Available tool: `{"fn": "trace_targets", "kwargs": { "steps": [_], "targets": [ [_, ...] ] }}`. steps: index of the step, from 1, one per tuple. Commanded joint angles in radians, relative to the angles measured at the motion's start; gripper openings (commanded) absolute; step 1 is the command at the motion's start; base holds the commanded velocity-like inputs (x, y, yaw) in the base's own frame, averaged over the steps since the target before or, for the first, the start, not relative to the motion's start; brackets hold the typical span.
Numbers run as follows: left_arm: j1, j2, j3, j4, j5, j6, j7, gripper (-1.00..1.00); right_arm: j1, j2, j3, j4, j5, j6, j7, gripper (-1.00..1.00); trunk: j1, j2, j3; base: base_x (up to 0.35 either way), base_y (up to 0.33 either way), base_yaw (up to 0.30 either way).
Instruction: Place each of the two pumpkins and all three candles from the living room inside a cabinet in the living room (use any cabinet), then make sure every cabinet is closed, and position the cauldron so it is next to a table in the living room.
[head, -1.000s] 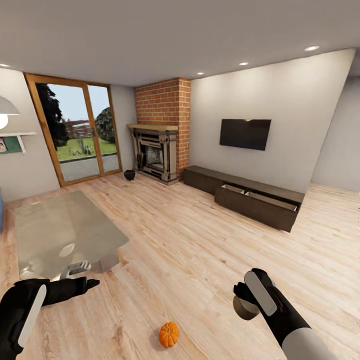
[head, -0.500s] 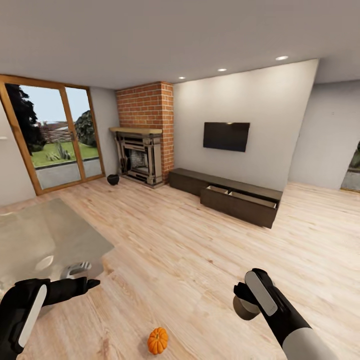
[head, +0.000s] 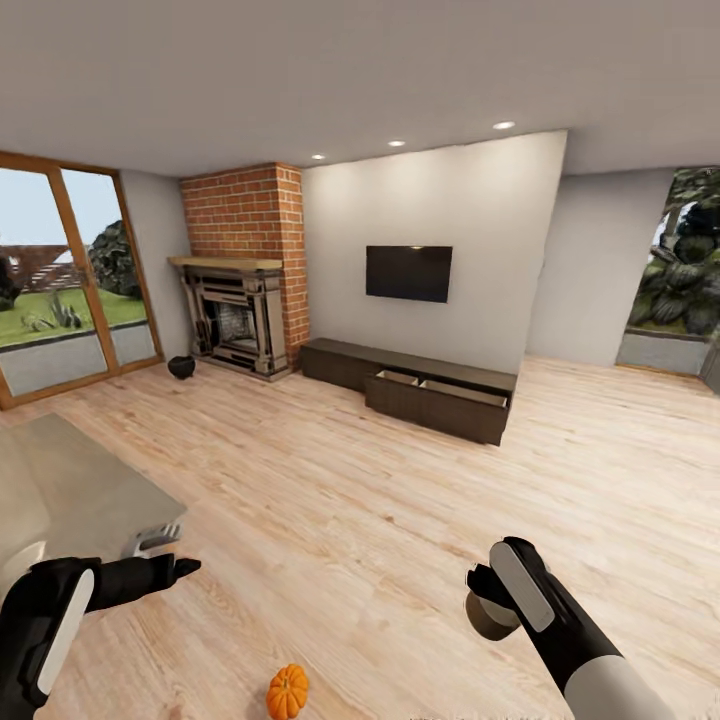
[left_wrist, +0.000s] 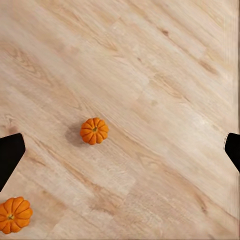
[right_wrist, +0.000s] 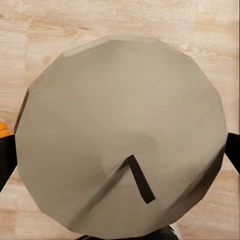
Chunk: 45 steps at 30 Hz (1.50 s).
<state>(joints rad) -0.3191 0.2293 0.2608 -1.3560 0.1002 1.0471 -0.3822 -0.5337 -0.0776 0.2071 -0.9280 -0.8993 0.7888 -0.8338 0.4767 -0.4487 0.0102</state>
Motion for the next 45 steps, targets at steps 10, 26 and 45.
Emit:
{"fn": "trace_targets", "kwargs": {
  "steps": [10,26,45],
  "targets": [
    [0.000,0.001,0.000,0.000,0.000,0.000,0.000,1.00,0.000,0.001,0.000,0.000,0.002,-0.003,-0.001,-1.00,0.000,0.000,-0.009,0.000,-0.070,-0.225],
    [0.000,0.005,0.001,0.000,0.000,0.000,0.000,1.00,0.000,0.002,0.004,-0.003,0.007,-0.014,-0.009,-1.00,0.000,0.000,-0.013,0.095,-0.252,-0.009],
    [0.000,0.006,0.002,0.000,0.000,-0.001,0.000,1.00,0.000,0.001,0.011,-0.002,0.016,-0.044,-0.008,-1.00,0.000,0.000,-0.013,0.305,-0.037,-0.122]
  ]
}}
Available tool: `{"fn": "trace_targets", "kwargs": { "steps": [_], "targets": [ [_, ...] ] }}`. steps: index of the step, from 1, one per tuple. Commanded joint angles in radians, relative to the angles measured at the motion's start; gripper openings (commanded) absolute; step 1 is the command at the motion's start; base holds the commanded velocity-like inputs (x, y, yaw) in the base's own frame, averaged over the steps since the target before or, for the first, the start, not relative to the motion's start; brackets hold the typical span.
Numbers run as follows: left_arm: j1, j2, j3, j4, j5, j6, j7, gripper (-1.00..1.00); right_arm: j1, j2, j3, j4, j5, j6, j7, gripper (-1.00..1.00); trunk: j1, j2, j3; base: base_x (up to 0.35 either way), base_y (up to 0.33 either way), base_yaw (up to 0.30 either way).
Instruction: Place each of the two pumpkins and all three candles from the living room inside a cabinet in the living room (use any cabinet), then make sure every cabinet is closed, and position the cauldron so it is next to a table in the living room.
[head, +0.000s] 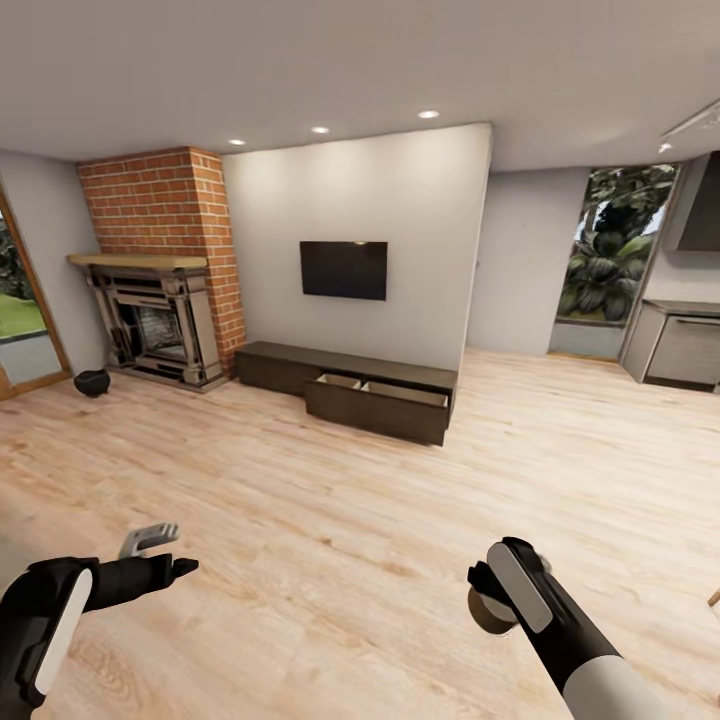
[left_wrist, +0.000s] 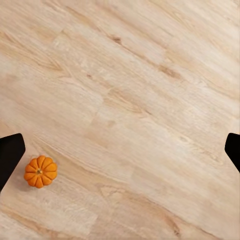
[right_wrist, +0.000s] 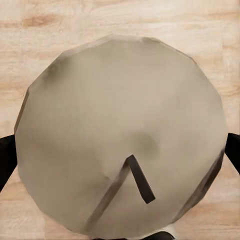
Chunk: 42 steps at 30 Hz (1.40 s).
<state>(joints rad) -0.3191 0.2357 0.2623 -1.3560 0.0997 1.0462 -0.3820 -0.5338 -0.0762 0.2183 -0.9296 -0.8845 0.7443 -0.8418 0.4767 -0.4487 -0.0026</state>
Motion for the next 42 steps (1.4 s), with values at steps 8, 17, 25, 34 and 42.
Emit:
{"fn": "trace_targets", "kwargs": {
  "steps": [8,17,25,34,42],
  "targets": [
    [0.000,0.000,0.000,0.000,0.000,0.000,0.000,1.00,0.000,-0.001,0.002,0.007,0.004,-0.017,0.003,-1.00,0.000,0.000,0.000,0.316,-0.023,0.000],
    [0.000,0.000,0.000,0.000,0.000,0.000,0.000,1.00,0.000,0.000,-0.006,0.008,0.000,-0.016,0.005,-1.00,0.000,0.000,0.000,0.269,-0.204,-0.001],
    [0.000,0.000,0.000,0.000,0.000,0.000,0.000,1.00,0.000,-0.001,-0.011,0.008,-0.010,-0.013,0.010,-1.00,0.000,0.000,0.000,0.266,-0.137,-0.169],
    [0.000,0.001,0.000,0.000,0.000,0.000,0.000,1.00,0.000,0.001,-0.007,0.008,-0.004,-0.013,0.009,-1.00,0.000,0.000,0.000,0.290,-0.006,-0.018],
    [0.000,0.001,0.000,0.000,0.000,0.000,0.000,1.00,0.000,0.001,-0.005,0.008,-0.002,-0.014,0.009,-1.00,0.000,0.000,0.000,0.293,0.000,0.000]
  ]
}}
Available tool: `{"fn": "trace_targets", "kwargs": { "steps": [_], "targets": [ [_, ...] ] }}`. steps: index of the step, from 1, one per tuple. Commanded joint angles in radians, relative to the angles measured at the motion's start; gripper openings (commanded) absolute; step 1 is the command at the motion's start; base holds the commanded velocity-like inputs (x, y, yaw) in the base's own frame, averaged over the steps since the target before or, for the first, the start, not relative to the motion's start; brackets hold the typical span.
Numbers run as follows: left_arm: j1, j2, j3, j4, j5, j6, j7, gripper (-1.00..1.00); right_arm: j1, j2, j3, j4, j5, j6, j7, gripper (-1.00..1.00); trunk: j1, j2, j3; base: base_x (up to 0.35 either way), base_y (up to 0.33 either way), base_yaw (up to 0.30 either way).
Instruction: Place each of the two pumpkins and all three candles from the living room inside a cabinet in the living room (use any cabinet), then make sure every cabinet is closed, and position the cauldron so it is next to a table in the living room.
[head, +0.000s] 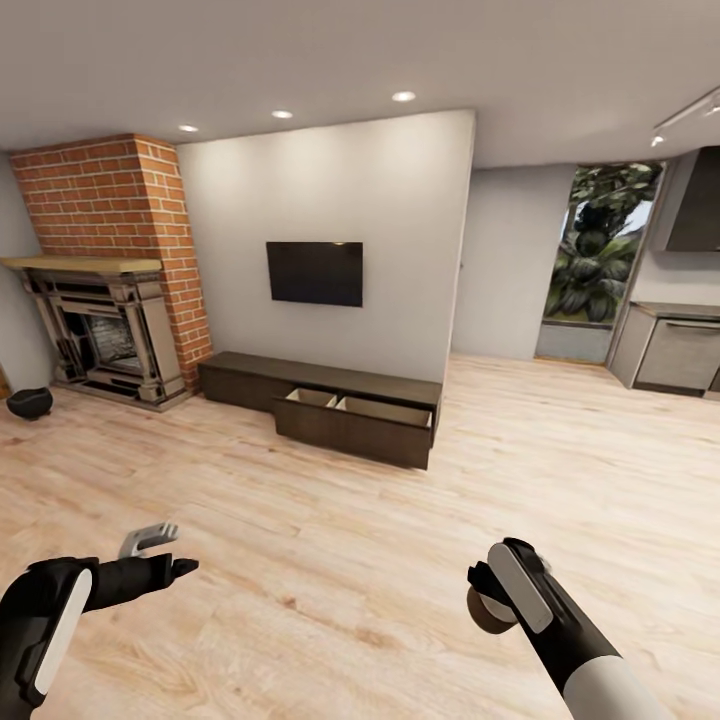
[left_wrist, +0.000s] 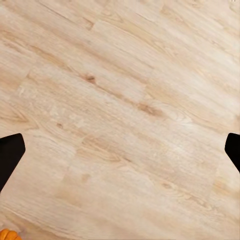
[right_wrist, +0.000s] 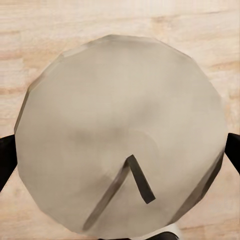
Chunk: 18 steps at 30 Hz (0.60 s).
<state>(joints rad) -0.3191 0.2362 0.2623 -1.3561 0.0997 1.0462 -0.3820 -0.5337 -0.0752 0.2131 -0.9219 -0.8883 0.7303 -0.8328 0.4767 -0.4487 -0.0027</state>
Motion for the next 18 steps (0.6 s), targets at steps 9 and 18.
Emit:
{"fn": "trace_targets", "kwargs": {
  "steps": [9,18],
  "targets": [
    [0.000,0.000,0.000,0.000,0.000,0.000,0.000,1.00,0.000,0.000,0.000,0.000,0.002,0.000,0.000,-1.00,0.000,0.000,0.000,0.294,0.000,0.000],
    [0.000,0.000,0.000,0.000,0.000,0.000,0.000,1.00,0.000,0.000,0.001,0.000,0.003,0.000,0.000,-1.00,0.000,0.000,0.000,0.294,0.063,0.000]
  ]
}}
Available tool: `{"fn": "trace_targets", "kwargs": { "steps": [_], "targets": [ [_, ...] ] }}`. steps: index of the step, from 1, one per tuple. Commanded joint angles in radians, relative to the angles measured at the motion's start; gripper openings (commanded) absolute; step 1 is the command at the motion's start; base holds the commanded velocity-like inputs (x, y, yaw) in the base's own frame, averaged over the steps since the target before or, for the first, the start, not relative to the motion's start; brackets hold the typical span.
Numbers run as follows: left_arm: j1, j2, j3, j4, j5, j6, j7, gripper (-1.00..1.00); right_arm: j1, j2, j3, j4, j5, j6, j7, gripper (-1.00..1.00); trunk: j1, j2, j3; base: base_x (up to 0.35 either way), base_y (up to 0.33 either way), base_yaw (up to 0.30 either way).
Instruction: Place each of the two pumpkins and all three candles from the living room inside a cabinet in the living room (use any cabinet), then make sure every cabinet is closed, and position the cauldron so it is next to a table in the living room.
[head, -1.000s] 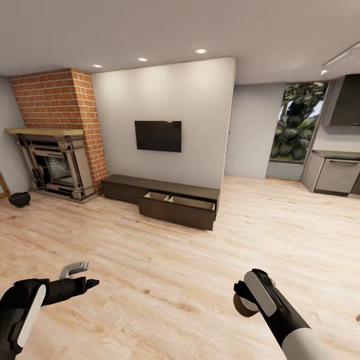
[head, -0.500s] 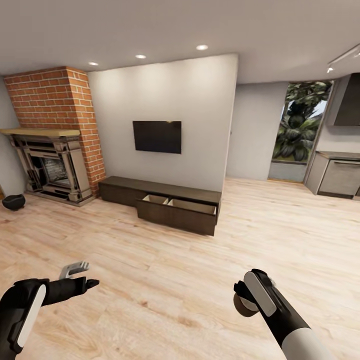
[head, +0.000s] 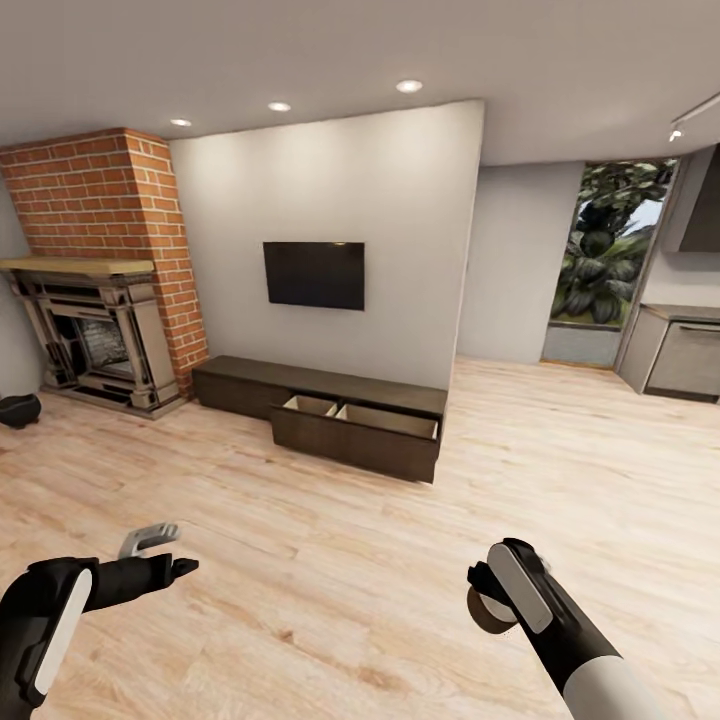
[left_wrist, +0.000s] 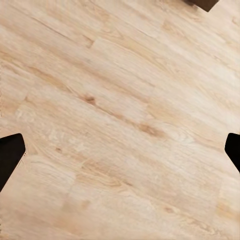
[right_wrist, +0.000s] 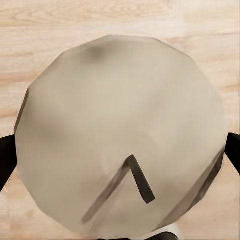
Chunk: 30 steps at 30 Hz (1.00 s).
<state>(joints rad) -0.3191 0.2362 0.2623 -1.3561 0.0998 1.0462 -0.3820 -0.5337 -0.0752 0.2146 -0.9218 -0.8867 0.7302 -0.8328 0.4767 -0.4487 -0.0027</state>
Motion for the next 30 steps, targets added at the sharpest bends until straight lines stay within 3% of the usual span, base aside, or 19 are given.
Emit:
{"fn": "trace_targets", "kwargs": {
  "steps": [1,30],
  "targets": [
    [0.000,0.000,0.000,0.000,0.000,0.000,0.000,1.00,0.000,0.000,0.000,0.000,0.002,0.000,0.000,-1.00,0.000,0.000,0.000,0.294,0.148,0.000],
    [0.000,0.000,0.000,0.000,0.000,0.000,0.000,1.00,0.000,0.001,0.003,0.000,0.002,0.000,0.000,-1.00,0.000,0.000,0.000,0.312,0.017,0.000]
  ]
}}
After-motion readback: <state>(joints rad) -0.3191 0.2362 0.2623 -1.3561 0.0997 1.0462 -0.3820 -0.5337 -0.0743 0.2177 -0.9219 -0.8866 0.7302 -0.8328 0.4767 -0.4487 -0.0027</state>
